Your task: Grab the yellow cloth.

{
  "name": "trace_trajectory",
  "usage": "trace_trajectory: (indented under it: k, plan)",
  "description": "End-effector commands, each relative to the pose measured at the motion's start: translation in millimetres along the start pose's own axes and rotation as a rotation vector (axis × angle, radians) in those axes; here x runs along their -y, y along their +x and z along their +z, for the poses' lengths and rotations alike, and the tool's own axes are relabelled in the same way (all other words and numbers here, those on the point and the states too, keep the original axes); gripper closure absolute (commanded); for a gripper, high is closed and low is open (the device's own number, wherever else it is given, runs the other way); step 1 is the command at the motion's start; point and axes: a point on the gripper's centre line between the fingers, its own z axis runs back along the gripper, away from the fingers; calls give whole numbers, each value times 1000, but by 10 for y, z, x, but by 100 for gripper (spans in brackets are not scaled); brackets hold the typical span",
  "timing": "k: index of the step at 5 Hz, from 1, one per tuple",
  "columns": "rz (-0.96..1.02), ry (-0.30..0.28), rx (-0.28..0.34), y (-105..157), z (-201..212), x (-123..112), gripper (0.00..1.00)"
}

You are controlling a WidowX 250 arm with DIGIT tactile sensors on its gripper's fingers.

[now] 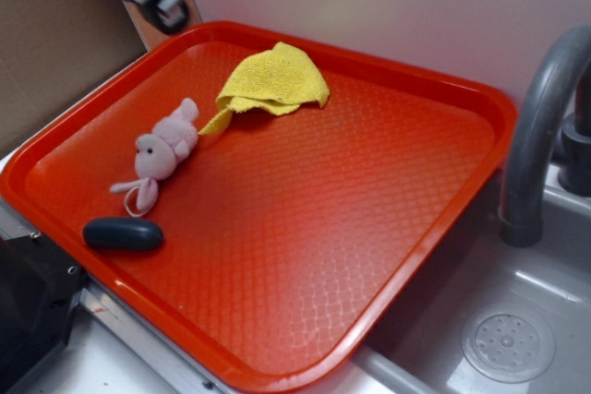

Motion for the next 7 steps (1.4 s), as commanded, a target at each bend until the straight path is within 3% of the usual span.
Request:
trace_trajectory:
  k: [1, 2, 3, 6, 7]
  plan:
    - [-62, -131, 54, 275, -596, -104, 0]
    - [-152, -250, 69, 227, -657, 59, 0]
    - [-145, -160, 86, 230, -695, 104, 0]
    - [-145, -160, 86, 230, -695, 104, 0]
    - [-197, -128, 138, 419, -865, 241, 0]
